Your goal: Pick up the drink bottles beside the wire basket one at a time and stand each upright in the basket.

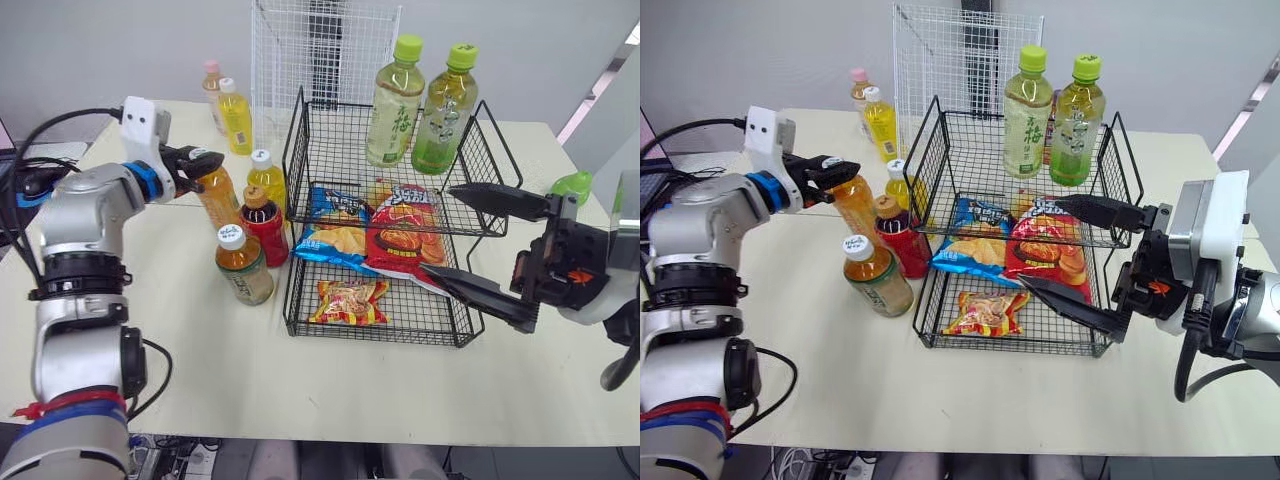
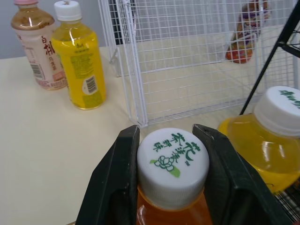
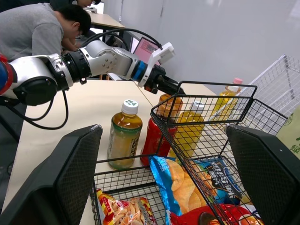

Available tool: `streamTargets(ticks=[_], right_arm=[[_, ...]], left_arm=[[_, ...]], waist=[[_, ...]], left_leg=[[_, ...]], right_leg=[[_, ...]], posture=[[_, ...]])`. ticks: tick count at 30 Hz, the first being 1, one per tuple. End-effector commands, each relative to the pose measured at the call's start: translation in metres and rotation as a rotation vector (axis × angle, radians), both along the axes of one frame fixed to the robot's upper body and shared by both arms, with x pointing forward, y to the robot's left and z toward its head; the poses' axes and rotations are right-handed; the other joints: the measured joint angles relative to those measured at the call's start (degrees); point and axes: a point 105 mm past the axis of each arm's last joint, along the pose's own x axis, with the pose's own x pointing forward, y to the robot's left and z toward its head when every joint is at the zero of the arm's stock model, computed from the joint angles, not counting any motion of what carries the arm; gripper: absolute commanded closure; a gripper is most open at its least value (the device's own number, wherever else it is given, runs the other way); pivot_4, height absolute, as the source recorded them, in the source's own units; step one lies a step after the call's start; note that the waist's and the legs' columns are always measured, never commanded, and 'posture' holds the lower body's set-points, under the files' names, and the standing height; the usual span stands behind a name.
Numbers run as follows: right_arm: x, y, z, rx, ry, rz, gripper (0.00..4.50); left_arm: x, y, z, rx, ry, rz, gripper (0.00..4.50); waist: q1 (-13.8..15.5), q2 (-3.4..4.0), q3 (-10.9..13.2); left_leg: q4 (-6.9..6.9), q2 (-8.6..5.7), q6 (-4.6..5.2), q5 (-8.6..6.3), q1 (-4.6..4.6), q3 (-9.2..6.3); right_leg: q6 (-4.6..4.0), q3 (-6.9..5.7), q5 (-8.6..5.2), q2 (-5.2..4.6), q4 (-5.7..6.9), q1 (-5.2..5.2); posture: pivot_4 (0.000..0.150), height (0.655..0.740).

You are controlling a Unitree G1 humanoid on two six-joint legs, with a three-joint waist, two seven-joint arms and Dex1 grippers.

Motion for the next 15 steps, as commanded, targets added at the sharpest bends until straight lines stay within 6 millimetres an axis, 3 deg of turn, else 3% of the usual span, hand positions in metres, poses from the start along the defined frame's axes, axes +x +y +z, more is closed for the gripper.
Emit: streamTargets(ticks=[1,3,9,12,15], right_arm=[[-0.003,-0.001,0.006,-0.013,-0.054,-0.03,0.0],[-0.001,-0.004,0.005,-0.019,-0.063,-0.057,0.0],[0.01,-0.012,0.0,-0.062,-0.078,-0.141,0.0],[0.012,-0.014,-0.002,-0.059,-0.084,-0.166,0.0],[0.013,-0.017,-0.002,-0.048,-0.098,-0.196,0.0]], left_arm=[[-0.02,-0.002,0.092,0.009,-0.224,-0.073,3.11],[-0.025,-0.005,0.118,-0.026,-0.253,-0.108,3.11],[-0.051,-0.049,0.2,-0.034,-0.357,-0.33,3.11],[-0.058,-0.074,0.224,-0.026,-0.393,-0.407,3.11],[-0.062,-0.104,0.235,-0.027,-0.4,-0.511,3.11]], waist=[[0.14,-0.02,0.01],[0.34,-0.14,0.07],[0.41,-0.14,0.07],[0.18,-0.12,0.07],[-0.11,-0.12,0.07]], left_leg=[[0.0,0.0,0.0,0.0,-0.03,-0.01],[0.04,-0.03,0.0,0.0,-0.09,-0.05],[-0.04,-0.12,0.02,-0.02,-0.11,0.02],[-0.04,-0.1,0.02,-0.02,-0.08,0.0],[-0.04,-0.08,0.02,-0.02,-0.06,0.03]], right_leg=[[0.0,0.0,0.0,0.0,-0.01,-0.02],[0.0,-0.06,0.0,0.0,-0.03,-0.01],[0.05,-0.02,-0.01,-0.07,-0.24,0.01],[0.1,-0.02,-0.04,-0.04,-0.19,0.01],[0.14,0.02,-0.07,-0.03,-0.16,0.0]], posture=[[0.15,0.736],[0.15,0.736],[0.15,0.736],[0.15,0.736],[0.15,0.736]])
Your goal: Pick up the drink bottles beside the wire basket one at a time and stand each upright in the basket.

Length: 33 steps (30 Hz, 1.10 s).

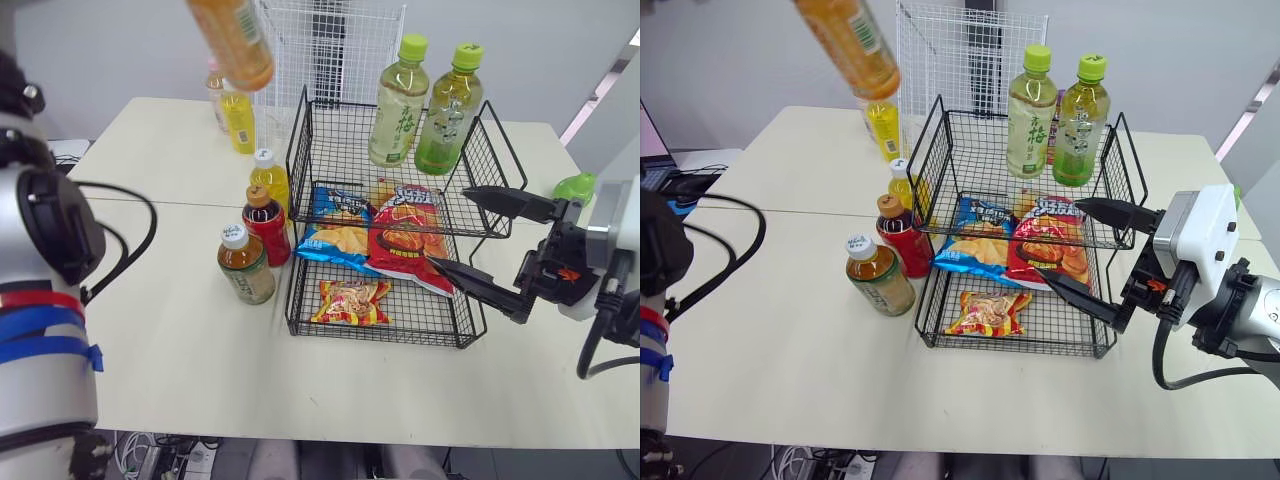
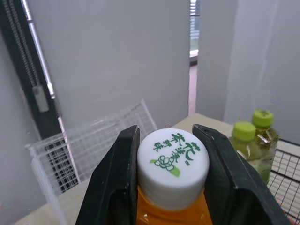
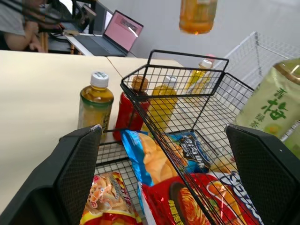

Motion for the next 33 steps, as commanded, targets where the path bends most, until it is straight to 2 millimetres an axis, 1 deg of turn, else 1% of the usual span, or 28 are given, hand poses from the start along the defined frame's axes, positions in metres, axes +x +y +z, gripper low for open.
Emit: streamTargets(ticks=[1,3,8,10,13,19,22,26,30,32,33], right_arm=[[-0.001,-0.003,0.008,0.011,-0.067,-0.041,0.0],[-0.002,-0.004,0.007,0.009,-0.074,-0.059,0.0],[-0.003,-0.008,0.01,0.033,-0.095,-0.109,0.0],[-0.004,-0.011,0.011,0.041,-0.095,-0.129,0.0],[-0.006,-0.016,0.011,0.057,-0.089,-0.167,0.0],[-0.01,-0.021,0.013,0.072,-0.077,-0.191,0.0],[-0.012,-0.022,0.014,0.075,-0.078,-0.192,0.0],[-0.013,-0.021,0.015,0.078,-0.078,-0.188,0.0],[-0.013,-0.021,0.016,0.078,-0.077,-0.185,0.0],[-0.013,-0.021,0.016,0.076,-0.075,-0.185,0.0],[-0.012,-0.022,0.016,0.075,-0.074,-0.185,0.0]], left_arm=[[-0.016,-0.028,0.026,0.012,-0.076,-0.113,3.11],[-0.015,-0.045,0.024,0.017,-0.057,-0.168,3.11],[-0.001,-0.077,0.003,0.07,-0.021,-0.226,3.11],[0.006,-0.087,-0.008,0.09,-0.001,-0.236,3.11],[0.017,-0.097,-0.026,0.108,0.031,-0.236,3.11],[0.032,-0.107,-0.056,0.153,0.069,-0.224,3.11],[0.038,-0.109,-0.065,0.176,0.068,-0.208,3.11],[0.042,-0.111,-0.076,0.209,0.064,-0.204,3.11],[0.041,-0.113,-0.079,0.207,0.076,-0.228,3.11],[0.039,-0.113,-0.078,0.208,0.074,-0.242,2.39],[0.038,-0.112,-0.076,0.204,0.067,-0.245,2.24]], waist=[[-0.12,0.0,0.0],[-0.15,0.02,0.02],[-0.15,0.03,0.03],[-0.14,0.03,0.03],[-0.15,0.04,0.02],[-0.2,0.05,0.02],[-0.16,0.05,0.03],[-0.14,0.06,0.02],[-0.15,0.07,0.01],[-0.16,0.07,0.01],[-0.15,0.07,0.01]], left_leg=[[-0.01,0.0,0.0,0.0,0.0,0.01],[-0.03,0.0,0.0,0.0,-0.02,0.04],[-0.05,0.01,0.0,0.0,-0.03,0.05],[-0.06,0.01,0.0,0.0,-0.03,0.05],[-0.05,0.0,0.0,0.0,-0.02,0.09],[-0.04,0.0,-0.01,0.0,-0.01,0.1],[-0.05,-0.01,-0.01,0.0,-0.02,0.1],[-0.03,-0.03,-0.01,0.01,-0.01,0.1],[-0.01,-0.03,-0.01,0.01,0.02,0.1],[-0.01,-0.03,-0.01,0.0,0.02,0.1],[-0.01,-0.03,-0.01,0.0,0.02,0.1]], right_leg=[[0.0,0.01,0.0,0.0,0.01,-0.02],[-0.02,0.04,0.01,0.0,0.0,-0.06],[-0.04,0.05,0.02,0.01,0.01,-0.08],[-0.05,0.06,0.02,0.01,0.01,-0.08],[-0.05,0.09,0.03,0.01,0.02,-0.07],[-0.1,0.11,0.05,0.01,0.06,-0.07],[-0.1,0.11,0.06,0.01,0.06,-0.08],[-0.1,0.12,0.05,0.0,0.06,-0.05],[-0.1,0.13,0.06,0.01,0.08,-0.03],[-0.1,0.13,0.05,0.01,0.07,-0.02],[-0.1,0.13,0.05,0.01,0.07,-0.02]], posture=[[0.15,0.736],[0.15,0.736],[0.15,0.736],[0.15,0.736],[0.15,0.736],[0.15,0.736],[0.15,0.736],[0.15,0.736],[0.15,0.736],[0.15,0.736],[0.15,0.736]])
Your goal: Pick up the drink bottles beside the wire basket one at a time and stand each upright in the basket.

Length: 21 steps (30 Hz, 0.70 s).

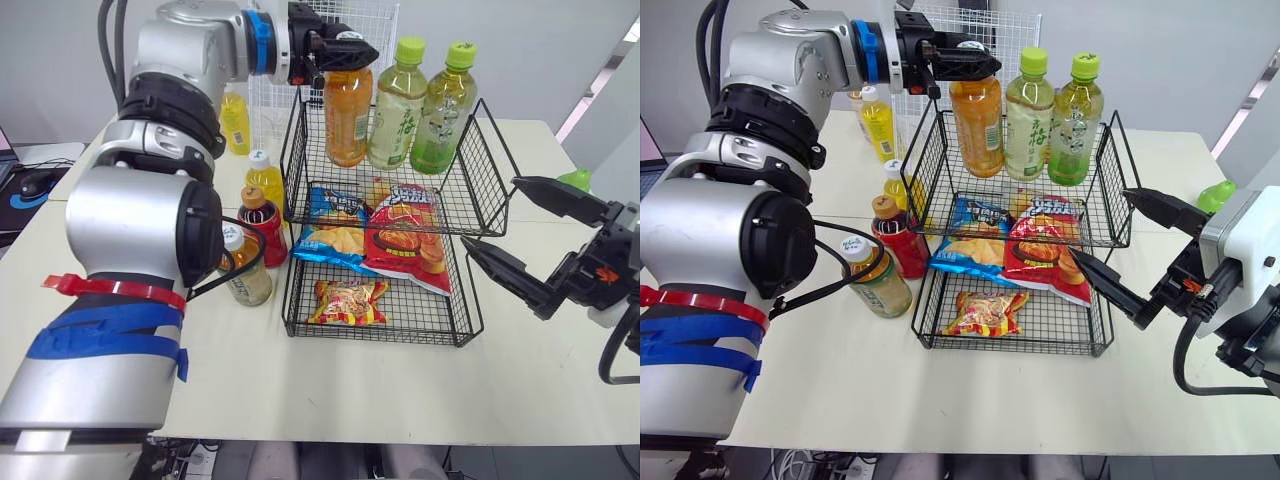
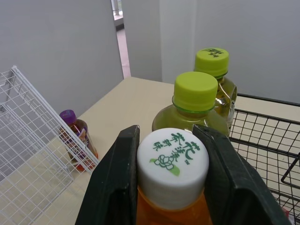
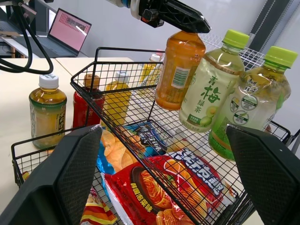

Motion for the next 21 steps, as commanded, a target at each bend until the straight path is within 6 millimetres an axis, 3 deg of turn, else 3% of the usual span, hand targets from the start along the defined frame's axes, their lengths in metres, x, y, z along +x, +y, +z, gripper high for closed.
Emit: streamTargets(ticks=[1,7,17,21], right_arm=[[-0.004,0.0,0.008,-0.011,-0.045,0.001,0.0],[-0.002,-0.001,0.01,-0.019,-0.055,0.001,0.0],[-0.001,0.0,0.012,-0.002,-0.058,0.022,0.0],[0.001,0.003,0.01,-0.011,-0.047,0.061,0.0]], left_arm=[[-0.008,0.0,0.018,-0.013,-0.058,-0.028,1.94],[-0.013,0.005,0.026,-0.018,-0.073,-0.04,0.1],[-0.023,0.046,0.05,-0.027,-0.165,0.012,0.04],[-0.034,0.079,0.057,-0.03,-0.176,0.045,0.04]], waist=[[0.0,0.0,0.0],[-0.02,0.0,0.0],[-0.06,0.0,0.0],[-0.11,0.01,0.0]], left_leg=[[0.0,0.0,0.0,0.0,0.0,0.0],[0.0,0.0,0.0,0.0,0.0,0.0],[-0.01,0.02,0.0,0.0,0.01,-0.01],[0.0,0.03,0.0,0.0,0.01,-0.01]], right_leg=[[0.0,0.0,0.0,0.0,0.0,0.0],[0.0,0.0,0.0,0.0,0.0,0.0],[0.0,0.0,0.0,0.01,0.0,-0.01],[0.0,-0.01,0.0,0.01,0.01,-0.01]], posture=[[0.15,0.736],[0.15,0.736],[0.15,0.736],[0.15,0.736]])
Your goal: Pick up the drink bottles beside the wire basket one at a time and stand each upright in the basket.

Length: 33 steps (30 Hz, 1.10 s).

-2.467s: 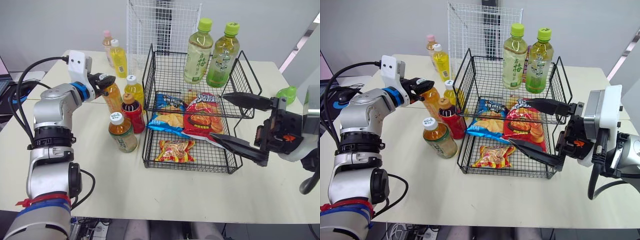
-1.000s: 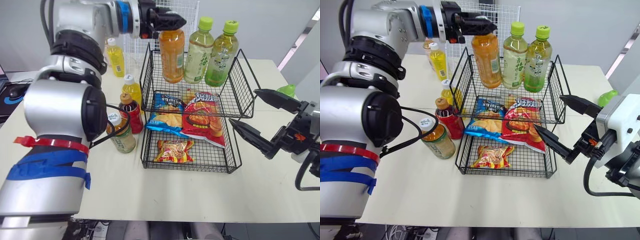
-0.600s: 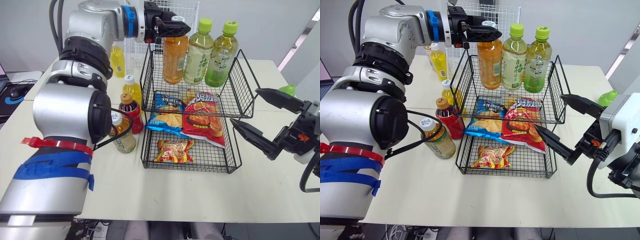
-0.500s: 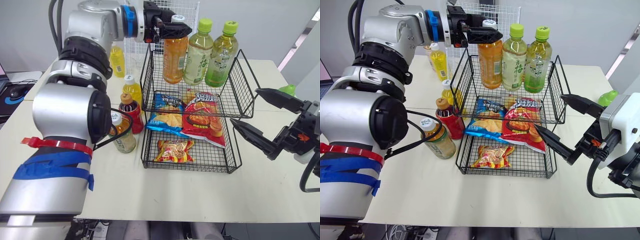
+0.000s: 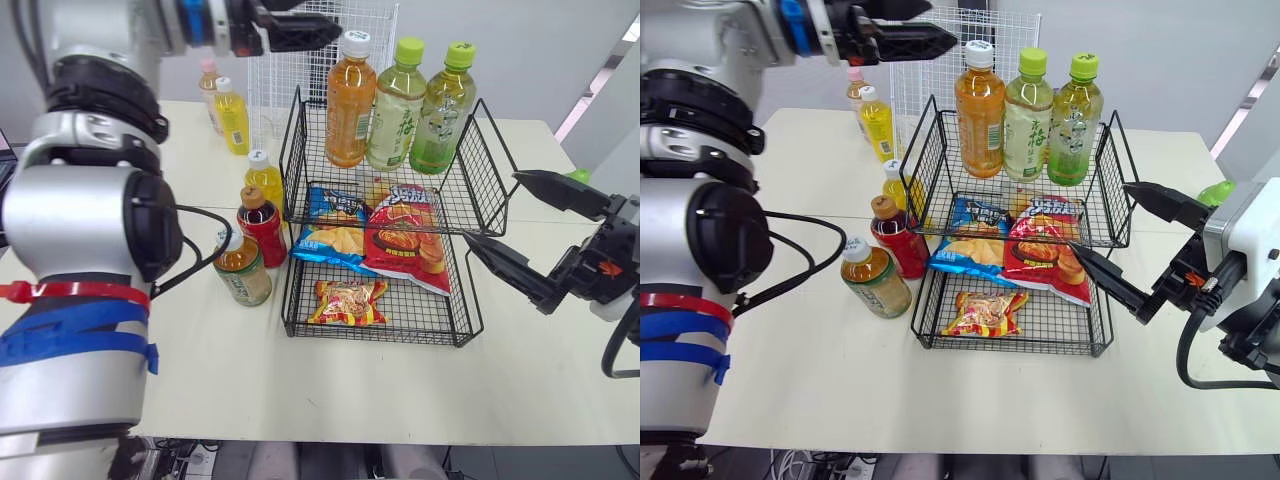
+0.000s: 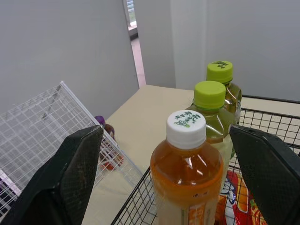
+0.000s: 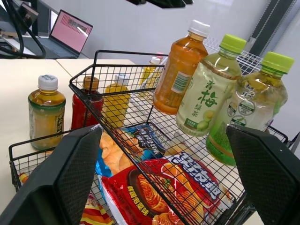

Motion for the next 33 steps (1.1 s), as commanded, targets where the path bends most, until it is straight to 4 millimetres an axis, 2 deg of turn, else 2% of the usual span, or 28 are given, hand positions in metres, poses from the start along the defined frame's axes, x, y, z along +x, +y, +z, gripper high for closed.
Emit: streamTargets(ticks=[1,6,8,10,14,16,17,20,22,26,28,33], right_arm=[[-0.003,0.005,0.007,-0.02,-0.04,0.055,0.0],[-0.01,0.025,-0.004,-0.088,-0.018,0.196,0.0],[-0.014,0.033,-0.011,-0.112,-0.004,0.26,0.0],[-0.017,0.042,-0.019,-0.13,0.018,0.335,0.0],[-0.02,0.052,-0.029,-0.148,0.05,0.444,0.0],[-0.018,0.055,-0.032,-0.142,0.062,0.488,0.0],[-0.01,0.052,-0.025,-0.138,0.059,0.497,0.0],[0.018,0.037,0.014,-0.113,0.049,0.523,0.0],[0.026,0.036,0.022,-0.104,0.048,0.535,0.0],[0.035,0.037,0.02,-0.13,0.032,0.545,0.0],[0.033,0.039,0.015,-0.149,0.044,0.576,0.0],[0.025,0.042,0.004,-0.203,0.081,0.647,0.0]], left_arm=[[-0.021,0.026,0.023,-0.006,-0.084,-0.005,0.04],[-0.045,0.075,0.028,-0.034,-0.107,0.061,0.04],[-0.053,0.094,0.019,-0.004,-0.107,0.118,0.04],[-0.066,0.11,-0.004,0.034,-0.031,0.148,0.04],[-0.093,0.124,-0.055,0.117,0.114,0.173,0.04],[-0.11,0.126,-0.081,0.108,0.201,0.187,0.04],[-0.116,0.125,-0.091,0.101,0.228,0.195,0.04],[-0.133,0.123,-0.117,0.045,0.287,0.237,0.04],[-0.141,0.12,-0.133,0.021,0.302,0.273,0.04],[-0.149,0.111,-0.155,-0.06,0.291,0.338,0.04],[-0.153,0.107,-0.165,-0.068,0.299,0.348,0.04],[-0.153,0.104,-0.178,-0.113,0.289,0.398,0.04]], waist=[[-0.14,0.0,0.0],[-0.56,0.09,-0.03],[-0.7,0.09,-0.04],[-0.96,0.12,-0.05],[-1.09,0.14,-0.07],[-0.96,0.12,-0.07],[-0.98,0.1,-0.07],[-1.11,0.13,-0.04],[-0.84,0.1,-0.06],[0.23,0.06,-0.08],[0.27,0.06,-0.08],[0.24,0.06,-0.09]], left_leg=[[0.0,0.0,0.0,0.0,0.02,0.02],[-0.03,0.08,-0.01,0.0,0.06,-0.01],[0.0,0.08,-0.01,0.0,0.04,-0.05],[-0.01,0.08,0.0,0.0,0.07,-0.02],[0.06,0.13,-0.02,0.01,0.13,-0.11],[0.09,0.14,-0.02,0.01,0.15,-0.12],[0.11,0.14,-0.01,0.01,0.15,-0.15],[0.18,0.14,0.07,0.07,0.22,-0.07],[0.1,0.13,0.18,0.14,0.38,0.0],[-0.17,0.08,0.18,0.1,1.01,-0.05],[-0.15,0.07,0.17,0.1,1.0,-0.04],[-0.15,0.07,0.17,0.1,1.04,0.0]], right_leg=[[0.0,0.02,0.0,0.0,0.0,0.0],[-0.01,-0.01,0.0,0.02,0.02,0.0],[0.0,-0.04,0.0,0.02,0.02,0.01],[0.0,-0.01,0.0,0.0,0.02,0.02],[-0.02,-0.07,0.0,-0.02,0.12,0.1],[-0.02,-0.09,0.0,-0.06,0.14,0.11],[-0.02,-0.13,0.0,-0.06,0.14,0.14],[-0.02,-0.08,0.01,-0.16,0.16,0.17],[0.0,-0.04,0.01,-0.24,0.11,0.27],[-0.15,-0.1,-0.13,-0.26,-0.04,0.9],[-0.15,-0.08,-0.12,-0.26,-0.01,0.89],[-0.16,-0.04,-0.1,-0.25,-0.01,0.91]], posture=[[0.15,0.736],[0.15,0.736],[0.15,0.736],[0.15,0.736],[0.15,0.736],[0.15,0.736],[0.15,0.736],[0.15,0.736],[0.15,0.736],[0.15,0.736],[0.15,0.736],[0.15,0.736]])
